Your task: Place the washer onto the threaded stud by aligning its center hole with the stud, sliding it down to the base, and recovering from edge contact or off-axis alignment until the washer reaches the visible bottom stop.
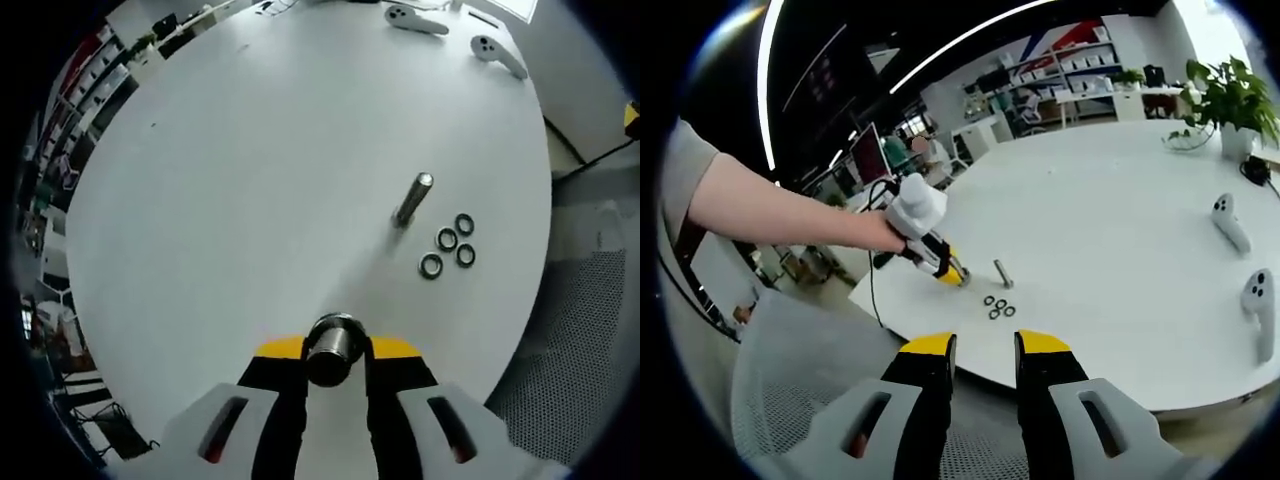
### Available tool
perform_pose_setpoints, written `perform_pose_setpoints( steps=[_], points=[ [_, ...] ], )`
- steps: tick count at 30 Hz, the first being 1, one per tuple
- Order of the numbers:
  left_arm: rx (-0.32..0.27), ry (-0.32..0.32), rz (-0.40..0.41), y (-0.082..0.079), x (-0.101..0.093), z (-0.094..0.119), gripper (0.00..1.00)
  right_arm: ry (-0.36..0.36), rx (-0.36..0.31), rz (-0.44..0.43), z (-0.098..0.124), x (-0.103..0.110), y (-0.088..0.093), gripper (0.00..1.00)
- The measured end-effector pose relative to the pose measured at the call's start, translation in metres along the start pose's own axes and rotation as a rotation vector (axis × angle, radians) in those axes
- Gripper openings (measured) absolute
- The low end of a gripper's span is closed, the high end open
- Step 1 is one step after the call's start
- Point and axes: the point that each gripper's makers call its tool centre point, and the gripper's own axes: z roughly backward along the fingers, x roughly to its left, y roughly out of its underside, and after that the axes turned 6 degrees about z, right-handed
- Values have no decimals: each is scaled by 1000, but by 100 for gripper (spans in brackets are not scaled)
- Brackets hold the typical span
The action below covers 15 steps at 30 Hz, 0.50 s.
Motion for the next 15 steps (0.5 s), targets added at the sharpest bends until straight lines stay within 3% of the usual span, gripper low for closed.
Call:
perform_pose_setpoints(
  steps=[7, 15],
  points=[
    [-22, -13, -21, -2, 1, 1, 21, -6, 8, 6, 0, 1, 1, 26],
    [-63, -33, 37, -4, -1, 15, 25, -10, 5, 7, 0, 2, 1, 26]
  ],
)
